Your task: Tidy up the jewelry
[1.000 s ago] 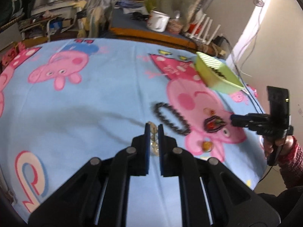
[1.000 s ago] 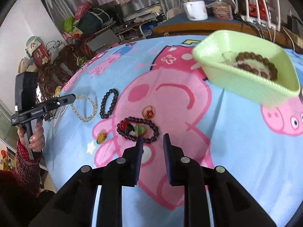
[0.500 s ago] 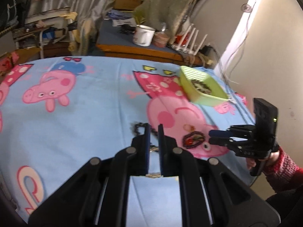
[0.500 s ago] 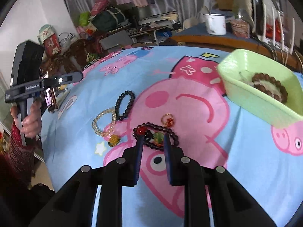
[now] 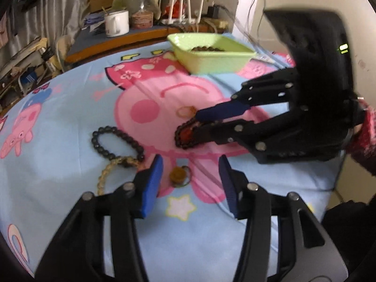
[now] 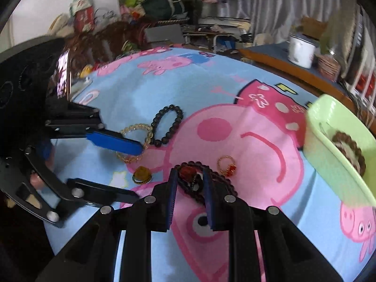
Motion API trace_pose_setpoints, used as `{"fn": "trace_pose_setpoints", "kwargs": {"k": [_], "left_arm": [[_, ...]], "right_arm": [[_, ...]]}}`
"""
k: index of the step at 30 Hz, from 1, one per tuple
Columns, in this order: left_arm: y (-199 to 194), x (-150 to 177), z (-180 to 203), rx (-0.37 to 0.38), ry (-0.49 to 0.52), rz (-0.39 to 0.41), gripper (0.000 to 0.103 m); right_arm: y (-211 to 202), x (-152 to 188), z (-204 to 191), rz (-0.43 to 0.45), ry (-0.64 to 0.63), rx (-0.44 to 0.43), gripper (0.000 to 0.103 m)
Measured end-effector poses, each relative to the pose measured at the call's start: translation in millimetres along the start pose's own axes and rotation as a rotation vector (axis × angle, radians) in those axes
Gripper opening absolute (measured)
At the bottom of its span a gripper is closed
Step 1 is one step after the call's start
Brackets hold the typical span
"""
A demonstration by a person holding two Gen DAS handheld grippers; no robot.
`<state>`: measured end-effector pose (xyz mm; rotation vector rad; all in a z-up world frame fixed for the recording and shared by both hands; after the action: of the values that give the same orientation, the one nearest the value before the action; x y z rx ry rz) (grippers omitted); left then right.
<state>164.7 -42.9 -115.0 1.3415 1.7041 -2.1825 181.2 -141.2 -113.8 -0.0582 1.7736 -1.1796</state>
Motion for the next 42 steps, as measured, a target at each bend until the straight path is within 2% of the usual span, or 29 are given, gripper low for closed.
{"fn": "trace_pose_setpoints", "kwargs": {"k": [2,3,4,6,11,14,19,24,29,33,38,42], "left_arm": [[9,4,-5,-0.015,-0.005,-0.028,0.047],[10,5,-6,-0.016,-0.004,-0.022,0.040],[11,7,-6,-0.019,0.001,-0.018,0.019],[12,7,-7,0.003,-0.008,-0.026,0.017],[4,-3,-14,0.051,-0.047,-0.017,0.017],[-6,-25,-18,0.104,-0.080,0.020,0.017],[-22,-64,-23,0.138,-0.111,0.097,0.017],[-25,-99,-23,0.164,-0.128,0.128,0.017],[-19,-144,-14,0.205,-0.114,0.160,0.017],[1,-184,-3,0.234,-0.108,0.160,0.017],[41,-215,8,0.270,-0.121,0.109,0.017],[75,-233,18,0.240,-0.134,0.032,0.022]], "right_arm": [[7,0,0,-0.022,-0.017,0.009,0.000],[8,1,-1,-0.022,-0.019,0.003,0.000],[9,0,-2,-0.026,-0.017,-0.002,0.000],[8,1,0,-0.034,-0.005,-0.012,0.000],[-11,-3,13,0.021,0.091,-0.069,0.000],[-33,-10,27,0.085,0.159,-0.101,0.000],[-63,-18,42,0.160,0.203,-0.112,0.000],[-89,-29,55,0.198,0.181,-0.034,0.000],[-115,-45,96,0.251,0.220,0.055,0.000],[-127,-46,133,0.258,0.273,0.113,0.000],[-123,-33,174,0.245,0.360,0.134,0.000],[-125,-25,201,0.287,0.444,0.176,0.000]]}}
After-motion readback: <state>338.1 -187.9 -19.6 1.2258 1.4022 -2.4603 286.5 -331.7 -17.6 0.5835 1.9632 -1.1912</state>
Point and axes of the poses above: each gripper's, at about its wrist camera, not at the fingertips, and y roughly the way its jaws point, z to its right, x to its underside, the point moved 4 cm from there along y, roughly the way its jaws point, and after that the axes turned 4 degrees about -x, right-handed, at the moved point
